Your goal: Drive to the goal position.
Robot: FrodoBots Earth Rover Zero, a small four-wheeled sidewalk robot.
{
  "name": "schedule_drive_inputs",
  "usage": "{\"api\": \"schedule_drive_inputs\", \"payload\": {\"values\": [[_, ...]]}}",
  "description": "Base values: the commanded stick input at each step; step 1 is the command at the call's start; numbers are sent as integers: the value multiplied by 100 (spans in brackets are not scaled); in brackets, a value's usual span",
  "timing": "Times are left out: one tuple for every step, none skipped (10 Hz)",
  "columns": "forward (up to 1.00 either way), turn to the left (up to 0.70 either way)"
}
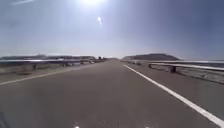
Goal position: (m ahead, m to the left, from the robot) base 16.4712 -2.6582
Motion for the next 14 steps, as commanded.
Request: {"api": "schedule_drive_inputs", "payload": {"values": [[100, 0], [100, 0], [100, 0], [100, 0], [100, 0], [100, 0], [100, 0], [100, 0], [100, 0], [100, 0], [100, 0], [100, 0], [100, 0], [100, 0]]}}
